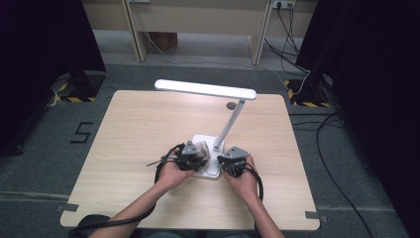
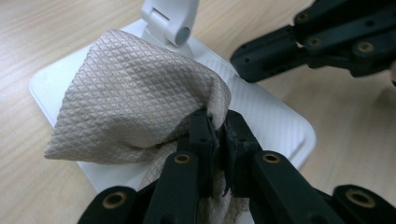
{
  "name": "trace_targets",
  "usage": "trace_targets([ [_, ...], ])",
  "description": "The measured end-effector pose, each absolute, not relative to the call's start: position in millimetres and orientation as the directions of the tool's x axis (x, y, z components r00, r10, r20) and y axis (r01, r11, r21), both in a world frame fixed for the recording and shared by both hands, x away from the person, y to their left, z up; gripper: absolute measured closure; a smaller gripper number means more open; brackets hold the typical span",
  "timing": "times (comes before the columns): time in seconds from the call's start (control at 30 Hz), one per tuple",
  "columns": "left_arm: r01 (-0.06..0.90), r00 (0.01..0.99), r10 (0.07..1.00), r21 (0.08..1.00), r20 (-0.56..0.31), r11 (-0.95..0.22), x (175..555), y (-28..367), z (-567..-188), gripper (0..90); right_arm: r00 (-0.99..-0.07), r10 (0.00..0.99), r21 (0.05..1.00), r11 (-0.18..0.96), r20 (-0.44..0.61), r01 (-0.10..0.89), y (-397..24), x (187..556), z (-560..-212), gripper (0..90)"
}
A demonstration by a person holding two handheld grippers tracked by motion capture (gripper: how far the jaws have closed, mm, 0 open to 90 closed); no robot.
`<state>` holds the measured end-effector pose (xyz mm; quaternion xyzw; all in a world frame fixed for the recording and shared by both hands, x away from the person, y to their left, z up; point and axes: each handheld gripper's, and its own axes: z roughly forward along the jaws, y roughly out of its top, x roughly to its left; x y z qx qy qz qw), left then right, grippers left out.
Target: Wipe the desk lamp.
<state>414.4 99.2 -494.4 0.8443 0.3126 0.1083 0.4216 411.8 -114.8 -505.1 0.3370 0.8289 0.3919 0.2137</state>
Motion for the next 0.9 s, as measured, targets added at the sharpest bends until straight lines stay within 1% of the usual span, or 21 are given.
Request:
trace_targets([
  [0.17,0.428,0.793,0.605,0.778,-0.078,-0.46,399.6,102.6,-494.5,83.0,-0.683,0.725,0.793,0.467,-0.09,0.391,-114.8,412.0,-505.0,90.0],
  [0.4,0.463,0.789,0.599,0.773,-0.136,-0.434,386.1,110.1,-495.0,82.9,-0.682,0.726,0.793,0.466,-0.09,0.392,-114.4,411.9,-505.0,90.0],
  [0.57,0.461,0.787,0.601,0.779,-0.138,-0.425,383.4,115.7,-489.9,82.9,-0.681,0.726,0.792,0.467,-0.091,0.393,-114.3,411.9,-504.9,90.0],
  [0.7,0.455,0.755,0.644,0.807,-0.126,-0.376,397.5,120.8,-480.1,83.0,-0.681,0.726,0.79,0.471,-0.095,0.392,-114.2,411.6,-504.6,90.0],
  [0.77,0.428,0.746,0.658,0.828,-0.098,-0.362,410.1,121.4,-477.0,82.9,-0.681,0.726,0.789,0.473,-0.096,0.393,-113.8,411.5,-504.3,90.0],
  [0.83,0.394,0.738,0.673,0.842,-0.051,-0.369,424.4,120.4,-477.2,82.9,-0.681,0.726,0.788,0.474,-0.097,0.393,-113.7,411.5,-504.3,90.0],
  [0.9,0.382,0.729,0.683,0.848,-0.033,-0.367,439.5,119.3,-480.2,83.0,-0.681,0.726,0.788,0.474,-0.097,0.393,-113.6,411.3,-504.3,90.0],
])
